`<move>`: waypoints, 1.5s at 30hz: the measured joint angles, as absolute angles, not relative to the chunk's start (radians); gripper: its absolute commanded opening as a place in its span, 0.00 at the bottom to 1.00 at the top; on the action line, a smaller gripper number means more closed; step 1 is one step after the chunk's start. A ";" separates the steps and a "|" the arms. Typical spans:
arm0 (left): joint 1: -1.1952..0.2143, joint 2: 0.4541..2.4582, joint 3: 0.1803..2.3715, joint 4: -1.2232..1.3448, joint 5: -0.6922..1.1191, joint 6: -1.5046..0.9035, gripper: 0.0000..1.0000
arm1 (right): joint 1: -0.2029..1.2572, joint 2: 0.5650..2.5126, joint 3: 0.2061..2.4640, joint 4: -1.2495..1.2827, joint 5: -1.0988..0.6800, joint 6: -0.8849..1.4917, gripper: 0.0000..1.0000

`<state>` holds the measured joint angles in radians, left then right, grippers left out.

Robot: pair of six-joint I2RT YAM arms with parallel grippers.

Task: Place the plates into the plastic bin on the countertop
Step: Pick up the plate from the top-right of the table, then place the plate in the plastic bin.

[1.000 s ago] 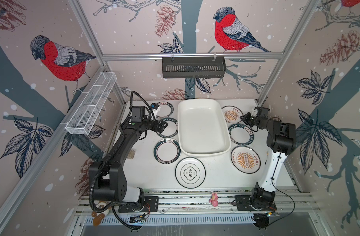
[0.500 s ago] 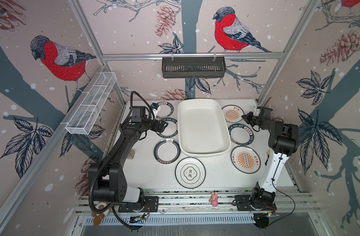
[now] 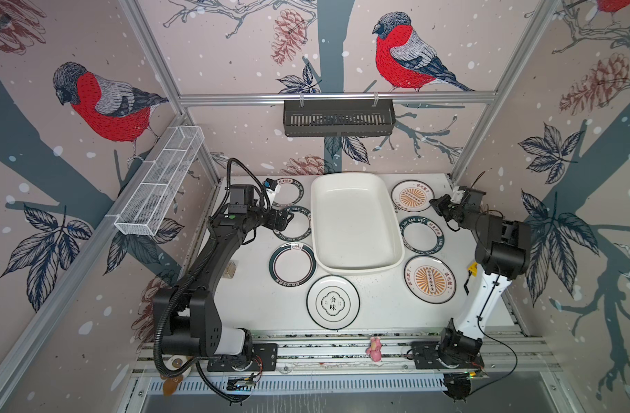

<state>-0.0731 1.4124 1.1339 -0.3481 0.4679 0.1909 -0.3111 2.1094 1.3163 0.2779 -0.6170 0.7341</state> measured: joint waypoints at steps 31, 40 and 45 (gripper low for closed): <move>-0.075 1.357 1.167 -0.356 0.444 0.216 0.96 | -0.184 1.766 1.174 0.300 -0.665 0.775 0.01; -0.075 1.349 1.231 -0.401 0.444 0.217 0.96 | 0.033 1.749 1.203 0.218 -0.616 0.726 0.02; -0.075 1.338 1.248 -0.414 0.443 0.210 0.96 | 0.141 1.803 1.219 0.223 -0.599 0.730 0.01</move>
